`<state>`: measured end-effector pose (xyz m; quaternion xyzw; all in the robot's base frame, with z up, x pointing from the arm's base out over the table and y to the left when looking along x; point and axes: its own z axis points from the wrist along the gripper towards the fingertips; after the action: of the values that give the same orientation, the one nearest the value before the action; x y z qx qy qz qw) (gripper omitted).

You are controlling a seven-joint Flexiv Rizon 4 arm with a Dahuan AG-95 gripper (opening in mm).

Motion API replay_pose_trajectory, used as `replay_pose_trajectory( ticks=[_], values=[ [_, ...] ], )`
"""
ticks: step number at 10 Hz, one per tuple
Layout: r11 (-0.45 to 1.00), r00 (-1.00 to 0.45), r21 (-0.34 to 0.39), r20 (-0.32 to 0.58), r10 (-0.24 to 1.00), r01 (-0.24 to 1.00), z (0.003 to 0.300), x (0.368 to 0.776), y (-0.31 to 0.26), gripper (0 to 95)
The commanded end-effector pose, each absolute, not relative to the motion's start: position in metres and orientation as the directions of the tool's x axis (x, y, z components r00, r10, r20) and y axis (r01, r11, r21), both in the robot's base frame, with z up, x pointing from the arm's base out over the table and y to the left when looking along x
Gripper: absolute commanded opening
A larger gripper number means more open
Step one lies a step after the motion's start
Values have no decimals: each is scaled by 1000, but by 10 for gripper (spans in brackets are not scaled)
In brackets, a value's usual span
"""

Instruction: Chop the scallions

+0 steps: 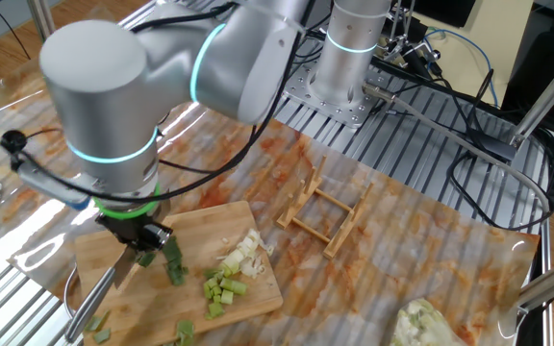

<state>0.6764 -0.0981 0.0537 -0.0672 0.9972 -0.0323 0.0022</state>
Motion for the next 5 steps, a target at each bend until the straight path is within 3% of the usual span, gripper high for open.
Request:
replay_pose_trajectory(
  ticks=[1,5],
  values=[
    [989,-990,-59,3,-138,-138,58,677,-99,0],
    [987,-989,-57,-3,-148,-147,55,680,-105,0]
  ],
)
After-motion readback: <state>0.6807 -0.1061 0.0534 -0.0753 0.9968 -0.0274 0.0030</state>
